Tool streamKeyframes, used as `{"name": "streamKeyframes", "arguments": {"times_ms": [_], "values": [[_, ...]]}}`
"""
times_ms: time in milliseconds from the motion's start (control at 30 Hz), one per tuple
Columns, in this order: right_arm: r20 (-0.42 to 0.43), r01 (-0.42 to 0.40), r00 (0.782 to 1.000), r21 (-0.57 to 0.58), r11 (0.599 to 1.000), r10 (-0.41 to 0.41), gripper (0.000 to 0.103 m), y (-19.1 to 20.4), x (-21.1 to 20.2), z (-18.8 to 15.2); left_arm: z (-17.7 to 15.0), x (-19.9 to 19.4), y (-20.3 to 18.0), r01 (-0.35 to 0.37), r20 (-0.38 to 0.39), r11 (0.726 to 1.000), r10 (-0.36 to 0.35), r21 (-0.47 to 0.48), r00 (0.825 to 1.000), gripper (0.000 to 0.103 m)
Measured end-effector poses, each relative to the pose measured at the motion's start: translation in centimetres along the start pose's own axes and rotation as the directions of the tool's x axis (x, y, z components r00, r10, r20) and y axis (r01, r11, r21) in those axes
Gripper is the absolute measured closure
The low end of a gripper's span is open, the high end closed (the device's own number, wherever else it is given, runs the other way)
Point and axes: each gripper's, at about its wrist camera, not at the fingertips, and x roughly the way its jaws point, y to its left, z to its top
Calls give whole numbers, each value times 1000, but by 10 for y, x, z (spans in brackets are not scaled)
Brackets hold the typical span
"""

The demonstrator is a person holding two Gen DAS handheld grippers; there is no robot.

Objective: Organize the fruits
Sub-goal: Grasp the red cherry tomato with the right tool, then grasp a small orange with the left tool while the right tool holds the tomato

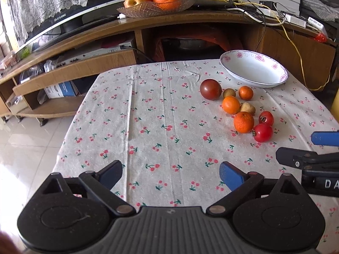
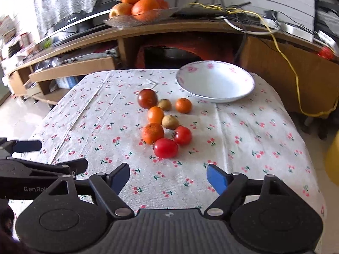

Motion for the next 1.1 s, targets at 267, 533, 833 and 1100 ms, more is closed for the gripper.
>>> {"name": "streamKeyframes", "arguments": {"times_ms": [267,533,833,1100], "values": [[-26,-42,999,-32,999,41,61,0,32,14,7,12,-1,7,8,999,-8,51,1000,8],[-60,-73,996,-16,997,72,76,-5,51,17,12,19,-8,51,2,997,-51,60,999,17],[-90,-85,993,-28,996,82,80,-8,55,21,11,22,-23,100,-39,991,-97,93,995,52],[-81,-113,990,63,992,118,80,-33,27,25,31,21,-45,189,-42,976,-185,112,982,57]]}}
